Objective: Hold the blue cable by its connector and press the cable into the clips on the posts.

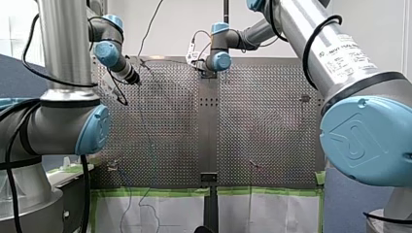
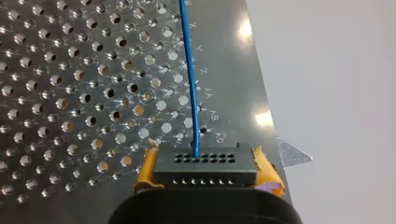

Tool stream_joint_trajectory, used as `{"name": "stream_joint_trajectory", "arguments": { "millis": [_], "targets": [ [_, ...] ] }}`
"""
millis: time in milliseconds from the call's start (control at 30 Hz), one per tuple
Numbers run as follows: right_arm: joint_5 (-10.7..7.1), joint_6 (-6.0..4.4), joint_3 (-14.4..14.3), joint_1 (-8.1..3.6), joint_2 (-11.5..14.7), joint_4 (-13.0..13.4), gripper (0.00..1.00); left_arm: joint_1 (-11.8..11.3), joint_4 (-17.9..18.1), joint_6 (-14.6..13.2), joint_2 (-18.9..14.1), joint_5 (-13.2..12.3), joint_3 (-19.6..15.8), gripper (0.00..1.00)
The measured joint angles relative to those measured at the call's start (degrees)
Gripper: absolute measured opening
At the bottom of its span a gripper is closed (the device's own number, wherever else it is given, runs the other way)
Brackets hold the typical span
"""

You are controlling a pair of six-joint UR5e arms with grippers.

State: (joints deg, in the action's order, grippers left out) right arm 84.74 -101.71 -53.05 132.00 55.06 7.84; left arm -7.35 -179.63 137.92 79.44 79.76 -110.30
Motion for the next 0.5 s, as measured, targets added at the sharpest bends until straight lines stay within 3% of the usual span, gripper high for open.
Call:
{"name": "stream_joint_trajectory", "arguments": {
  "millis": [233,500],
  "targets": [
    [0.0,-0.02,0.0,-0.15,0.01,-0.56,0.0,0.86,0.37,-2.58,-3.34,-0.18,0.64,1.0],
    [0.0,-0.08,0.0,-0.2,0.01,-0.64,0.0,1.37,-0.81,-6.4,-6.86,-2.32,4.11,1.0]
  ]
}}
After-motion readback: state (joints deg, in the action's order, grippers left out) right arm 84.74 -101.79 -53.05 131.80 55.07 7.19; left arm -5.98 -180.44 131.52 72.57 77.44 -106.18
